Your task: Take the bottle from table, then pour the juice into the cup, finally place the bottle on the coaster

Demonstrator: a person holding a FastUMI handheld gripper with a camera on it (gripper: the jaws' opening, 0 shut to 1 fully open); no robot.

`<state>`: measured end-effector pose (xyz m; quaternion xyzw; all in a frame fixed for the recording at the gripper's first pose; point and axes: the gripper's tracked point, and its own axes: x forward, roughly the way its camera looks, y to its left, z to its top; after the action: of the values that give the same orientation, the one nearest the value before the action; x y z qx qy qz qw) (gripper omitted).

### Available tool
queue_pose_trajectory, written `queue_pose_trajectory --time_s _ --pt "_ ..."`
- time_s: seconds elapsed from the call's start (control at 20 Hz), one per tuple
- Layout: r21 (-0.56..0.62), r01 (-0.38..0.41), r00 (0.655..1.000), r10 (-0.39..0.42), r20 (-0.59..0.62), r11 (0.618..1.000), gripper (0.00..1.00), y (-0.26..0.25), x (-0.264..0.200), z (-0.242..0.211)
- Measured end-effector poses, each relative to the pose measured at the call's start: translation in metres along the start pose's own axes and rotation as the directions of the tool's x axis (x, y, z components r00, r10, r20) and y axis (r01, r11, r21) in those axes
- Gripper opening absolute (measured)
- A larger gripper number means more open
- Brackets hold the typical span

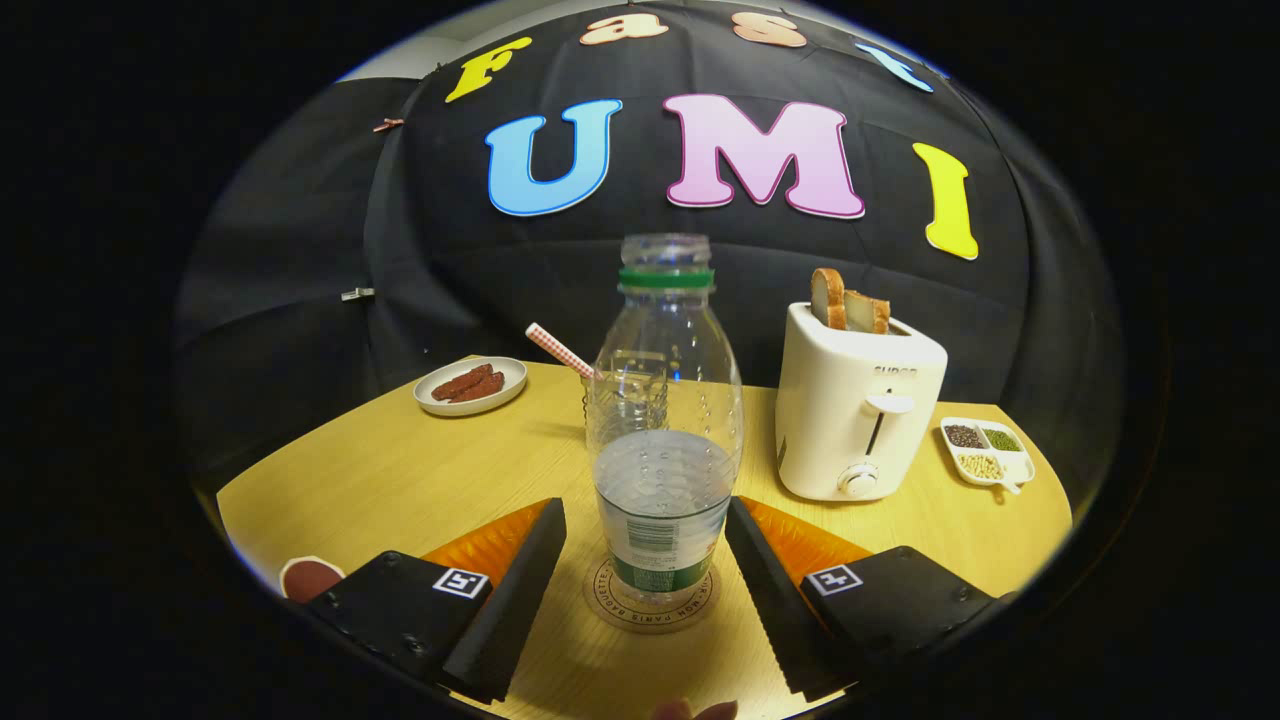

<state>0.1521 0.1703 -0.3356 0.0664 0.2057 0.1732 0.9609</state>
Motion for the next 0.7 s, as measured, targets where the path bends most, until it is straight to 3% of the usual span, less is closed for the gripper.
queue_pose_trajectory --time_s 0.35,0.7 --pt "-0.02 -0.015 0.999 0.016 0.028 1.0 0.98 0.006 -0.061 0.038" --pt "-0.141 -0.037 0.995 0.049 0.085 0.989 0.98 0.015 -0.134 0.102"
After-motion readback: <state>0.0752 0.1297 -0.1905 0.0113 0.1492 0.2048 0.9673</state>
